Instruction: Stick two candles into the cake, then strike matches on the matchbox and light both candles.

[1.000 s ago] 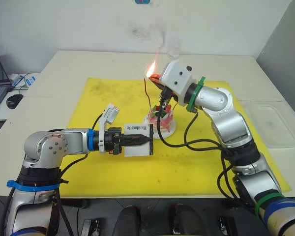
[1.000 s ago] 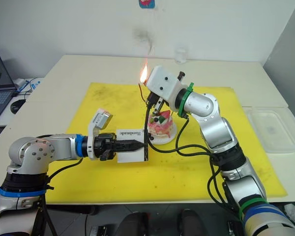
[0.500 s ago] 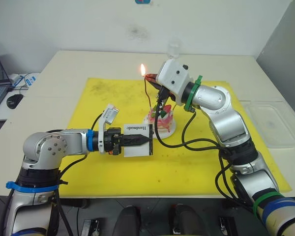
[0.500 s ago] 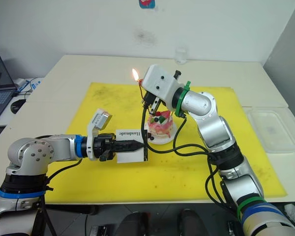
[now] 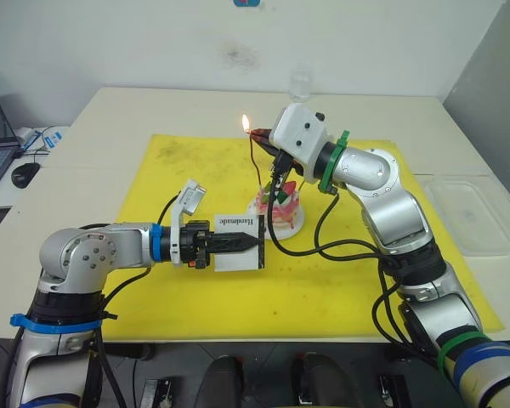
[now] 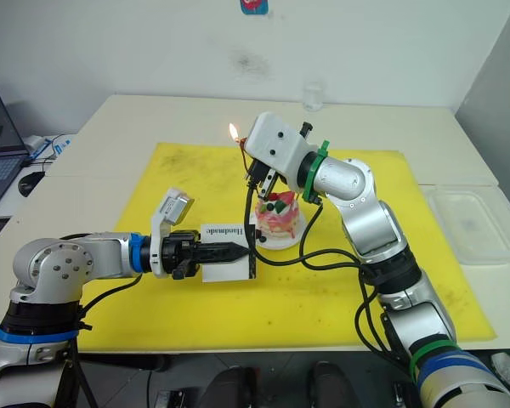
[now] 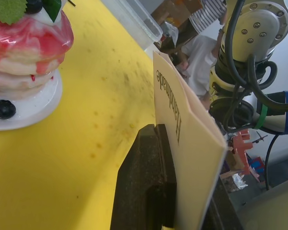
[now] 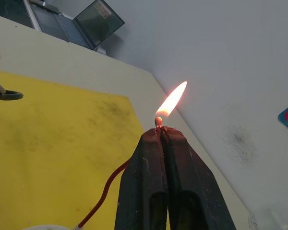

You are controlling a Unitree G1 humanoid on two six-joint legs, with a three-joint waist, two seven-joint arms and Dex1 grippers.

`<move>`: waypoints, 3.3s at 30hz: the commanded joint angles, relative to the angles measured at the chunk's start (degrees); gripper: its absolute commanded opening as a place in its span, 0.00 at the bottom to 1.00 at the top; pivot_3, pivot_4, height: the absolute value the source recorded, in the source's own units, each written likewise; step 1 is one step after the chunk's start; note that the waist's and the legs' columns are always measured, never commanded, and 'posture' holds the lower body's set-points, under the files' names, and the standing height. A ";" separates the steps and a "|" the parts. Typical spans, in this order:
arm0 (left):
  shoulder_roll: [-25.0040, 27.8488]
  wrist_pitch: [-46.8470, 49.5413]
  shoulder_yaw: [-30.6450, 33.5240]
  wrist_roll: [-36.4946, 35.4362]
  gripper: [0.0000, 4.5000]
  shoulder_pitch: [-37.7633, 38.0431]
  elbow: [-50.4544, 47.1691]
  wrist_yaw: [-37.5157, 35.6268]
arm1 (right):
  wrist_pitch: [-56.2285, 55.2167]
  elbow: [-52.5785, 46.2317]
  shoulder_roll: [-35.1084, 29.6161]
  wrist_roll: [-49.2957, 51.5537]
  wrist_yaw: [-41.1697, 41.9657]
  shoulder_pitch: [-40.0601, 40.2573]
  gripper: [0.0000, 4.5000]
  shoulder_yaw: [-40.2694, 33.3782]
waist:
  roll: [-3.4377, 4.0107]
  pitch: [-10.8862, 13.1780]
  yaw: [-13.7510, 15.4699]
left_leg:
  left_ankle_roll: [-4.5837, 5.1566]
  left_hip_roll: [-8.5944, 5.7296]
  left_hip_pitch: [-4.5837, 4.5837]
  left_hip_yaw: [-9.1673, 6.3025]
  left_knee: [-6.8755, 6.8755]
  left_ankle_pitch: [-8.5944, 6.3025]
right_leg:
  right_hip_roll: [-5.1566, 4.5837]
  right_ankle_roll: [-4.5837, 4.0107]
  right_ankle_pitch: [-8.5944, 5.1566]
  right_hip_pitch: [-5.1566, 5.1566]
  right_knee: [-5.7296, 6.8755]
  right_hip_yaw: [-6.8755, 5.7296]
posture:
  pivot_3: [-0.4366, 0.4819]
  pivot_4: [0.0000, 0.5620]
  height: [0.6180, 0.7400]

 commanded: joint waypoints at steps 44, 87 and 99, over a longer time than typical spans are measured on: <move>0.15 -0.42 0.82 -0.85 0.00 -0.39 -1.25 -0.82 | -0.34 -2.59 -0.09 0.54 -1.63 -0.68 0.01 -1.74 | 0.00 0.00 0.00 | 0.00 0.00 0.00 0.00 -0.01 0.00 | -0.02 0.00 0.00 -0.01 -0.01 0.00 | 0.48 0.27 1.00; -0.03 -0.44 0.94 -1.16 0.00 -0.08 -1.76 -0.61 | 1.52 -4.39 -1.30 0.25 0.18 0.60 0.01 -0.50 | 0.00 0.00 0.00 | 0.00 0.01 -0.01 0.00 -0.03 0.00 | -0.02 0.00 -0.01 -0.02 -0.02 0.00 | 0.48 0.27 1.00; -0.03 -0.29 0.93 -1.28 0.00 -0.16 -1.72 -0.64 | 2.12 -5.02 -1.40 0.49 0.09 1.11 0.01 -0.57 | 0.00 0.00 0.01 | 0.00 0.01 -0.01 0.00 -0.03 0.00 | -0.02 0.00 -0.01 -0.02 -0.02 0.00 | 0.48 0.27 1.00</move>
